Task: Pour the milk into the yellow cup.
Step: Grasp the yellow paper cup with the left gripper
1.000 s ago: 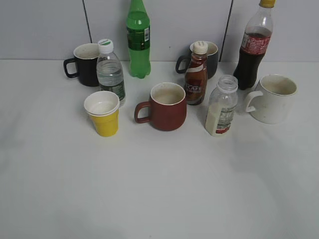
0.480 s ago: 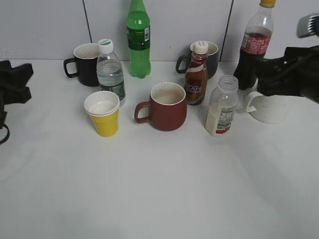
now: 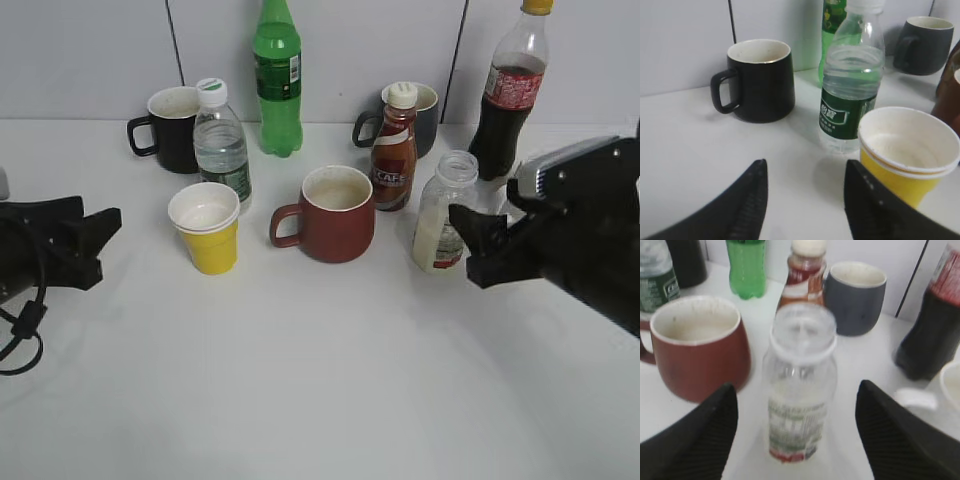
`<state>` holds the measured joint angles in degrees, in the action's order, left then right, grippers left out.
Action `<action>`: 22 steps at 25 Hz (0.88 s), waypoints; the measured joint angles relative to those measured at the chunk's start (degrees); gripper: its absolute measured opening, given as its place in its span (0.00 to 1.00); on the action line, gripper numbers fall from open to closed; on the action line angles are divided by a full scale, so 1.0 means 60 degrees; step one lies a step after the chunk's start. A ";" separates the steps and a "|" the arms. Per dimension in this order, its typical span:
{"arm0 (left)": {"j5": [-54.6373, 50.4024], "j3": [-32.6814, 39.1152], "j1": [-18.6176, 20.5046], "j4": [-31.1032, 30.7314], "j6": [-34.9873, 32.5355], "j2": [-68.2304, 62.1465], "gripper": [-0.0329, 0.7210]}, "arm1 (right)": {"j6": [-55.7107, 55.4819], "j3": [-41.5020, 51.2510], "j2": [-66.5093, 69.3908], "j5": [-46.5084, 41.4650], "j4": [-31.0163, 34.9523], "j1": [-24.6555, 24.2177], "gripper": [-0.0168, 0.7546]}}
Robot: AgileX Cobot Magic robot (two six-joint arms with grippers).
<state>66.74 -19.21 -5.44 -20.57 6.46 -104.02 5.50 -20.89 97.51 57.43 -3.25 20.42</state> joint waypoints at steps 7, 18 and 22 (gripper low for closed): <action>0.0362 -0.0008 0.0000 -0.0756 -0.0029 -0.0857 0.71 | 0.0055 0.0198 0.1869 0.1772 -0.0084 0.0007 0.74; 0.0410 -0.1631 0.0000 -0.3438 -0.0530 -0.2686 0.86 | 0.0058 0.0198 0.2469 0.1968 -0.0139 0.0007 0.73; 0.0417 -0.2302 0.0000 -0.3977 -0.0135 -0.3146 0.87 | 0.0066 0.0198 0.2476 0.1968 -0.0146 0.0007 0.73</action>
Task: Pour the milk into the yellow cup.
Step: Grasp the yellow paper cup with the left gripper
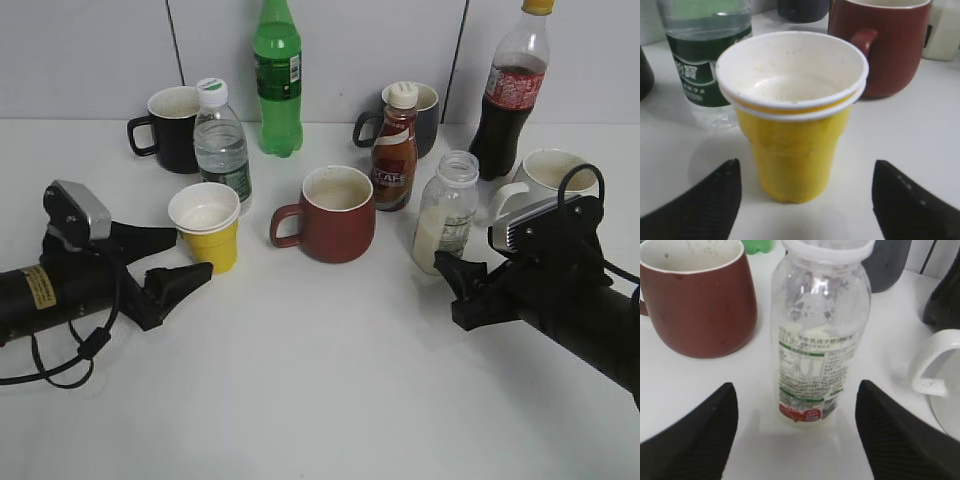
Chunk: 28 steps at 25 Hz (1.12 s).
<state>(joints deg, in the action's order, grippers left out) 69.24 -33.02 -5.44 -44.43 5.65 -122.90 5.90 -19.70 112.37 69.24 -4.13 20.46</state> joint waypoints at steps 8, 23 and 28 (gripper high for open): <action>0.0000 -0.1105 -0.0176 -0.0178 0.0573 -0.0722 0.87 | 0.0070 0.0000 0.0000 0.0000 0.0110 0.0000 0.73; -0.0007 -0.1985 -0.1020 0.0999 0.0618 -0.1567 0.83 | 0.0384 0.0000 0.0000 0.0000 0.0217 0.0000 0.73; -0.0007 -0.2179 -0.1032 0.0987 0.0618 -0.1573 0.82 | 0.0396 0.0000 0.0000 0.0007 0.0227 0.0000 0.73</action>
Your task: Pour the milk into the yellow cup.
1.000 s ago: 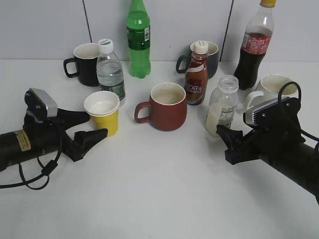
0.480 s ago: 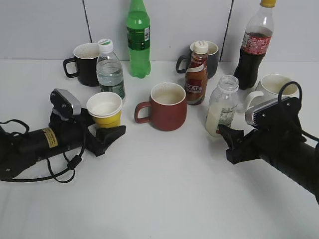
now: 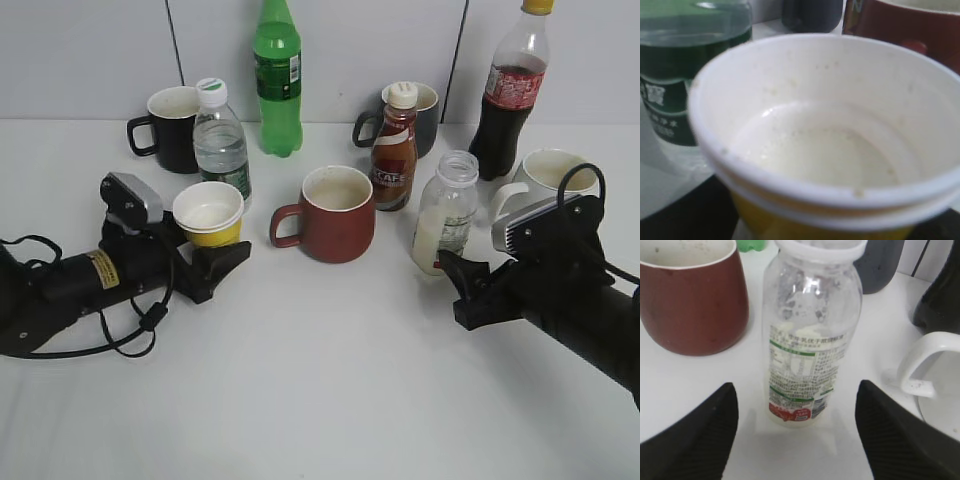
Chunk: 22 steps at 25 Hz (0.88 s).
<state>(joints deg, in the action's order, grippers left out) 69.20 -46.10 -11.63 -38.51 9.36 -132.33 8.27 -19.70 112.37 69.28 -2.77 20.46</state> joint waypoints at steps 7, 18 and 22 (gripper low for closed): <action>0.0000 -0.0334 -0.0202 0.0022 0.0000 0.0000 0.82 | 0.0028 0.0000 0.0000 0.0000 0.0018 0.0000 0.73; 0.0009 -0.0378 -0.0283 0.0200 0.0007 0.0000 0.64 | 0.0028 0.0000 0.0000 0.0000 0.0067 0.0000 0.73; 0.0016 -0.0378 -0.0283 0.0207 0.0007 0.0000 0.54 | 0.0028 -0.0047 0.0003 0.0000 0.0067 0.0000 0.73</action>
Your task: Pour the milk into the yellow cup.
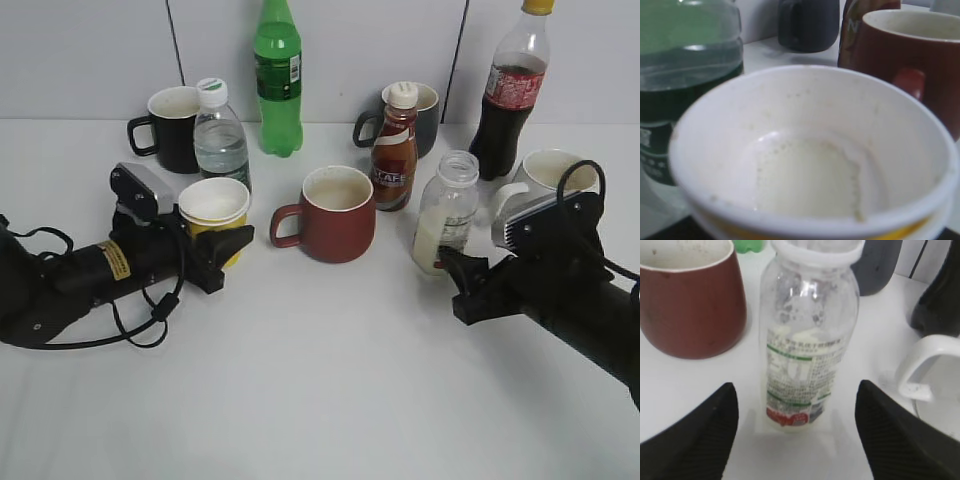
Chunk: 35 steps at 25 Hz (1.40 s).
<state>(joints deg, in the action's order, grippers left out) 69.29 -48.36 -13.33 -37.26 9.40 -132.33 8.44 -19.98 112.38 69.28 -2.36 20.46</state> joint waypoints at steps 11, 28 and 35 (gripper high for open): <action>-0.0083 0.0872 0.0009 0.0018 0.0000 0.0799 0.53 | -0.0416 -0.1158 0.0472 -0.0531 -0.0090 0.0000 0.77; -0.0089 0.1694 0.0009 0.0063 0.0000 0.1731 0.52 | -0.0483 -0.2688 0.1688 -0.0857 -0.0156 -0.0063 0.77; -0.0089 0.1694 0.0009 0.0063 0.0000 0.1731 0.52 | -0.0509 -0.2950 0.1697 -0.1313 -0.0158 -0.0063 0.75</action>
<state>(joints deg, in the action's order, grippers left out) 68.76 -38.20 -13.27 -36.88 9.40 -121.95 5.39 -37.68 122.56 61.40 -3.31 20.08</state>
